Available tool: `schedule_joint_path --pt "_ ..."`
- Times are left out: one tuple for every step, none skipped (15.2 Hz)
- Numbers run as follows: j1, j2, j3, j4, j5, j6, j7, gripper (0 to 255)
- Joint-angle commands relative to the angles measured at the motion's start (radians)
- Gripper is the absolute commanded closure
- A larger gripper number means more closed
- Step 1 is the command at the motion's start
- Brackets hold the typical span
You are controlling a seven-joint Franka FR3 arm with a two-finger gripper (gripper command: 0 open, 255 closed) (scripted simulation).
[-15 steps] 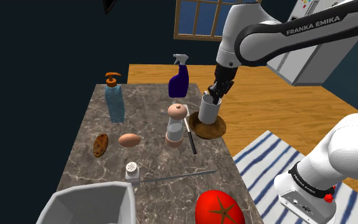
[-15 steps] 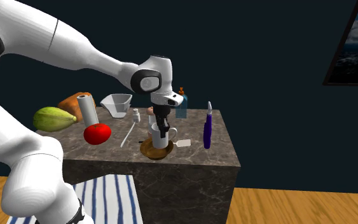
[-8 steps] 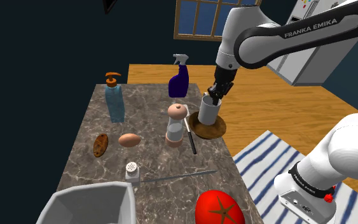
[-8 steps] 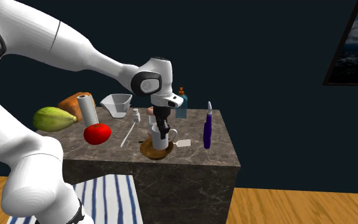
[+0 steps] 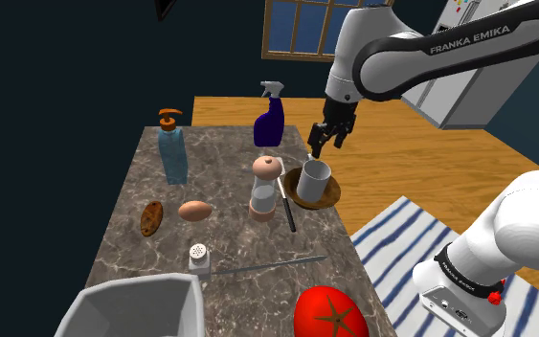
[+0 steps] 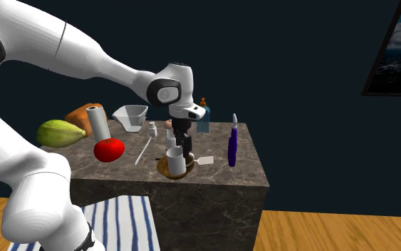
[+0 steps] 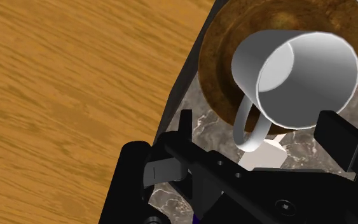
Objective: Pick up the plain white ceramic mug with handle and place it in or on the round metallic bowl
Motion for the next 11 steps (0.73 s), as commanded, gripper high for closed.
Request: schedule_joint_path --pt "0.000 -0.022 -0.004 0.039 0.000 -0.061 -0.001 0" --pt "0.000 -0.032 -0.006 0.064 0.000 -0.096 -0.001 0" --pt "-0.001 -0.040 -0.008 0.085 0.000 -0.124 -0.002 0" --pt "-0.001 -0.040 -0.008 0.085 0.000 -0.124 -0.002 0" --pt "-0.001 -0.040 -0.008 0.084 0.000 -0.124 -0.002 0" --pt "-0.001 -0.040 -0.008 0.085 0.000 -0.124 -0.002 0" --pt "-0.001 -0.040 -0.008 0.085 0.000 -0.124 -0.002 0" --pt "-0.001 -0.040 -0.008 0.085 0.000 -0.124 -0.002 0" --pt "-0.001 -0.040 -0.008 0.085 0.000 -0.124 -0.002 0" --pt "-0.001 -0.040 -0.008 0.085 0.000 -0.124 -0.002 0" --pt "-0.001 -0.040 -0.008 0.085 0.000 -0.124 -0.002 0"
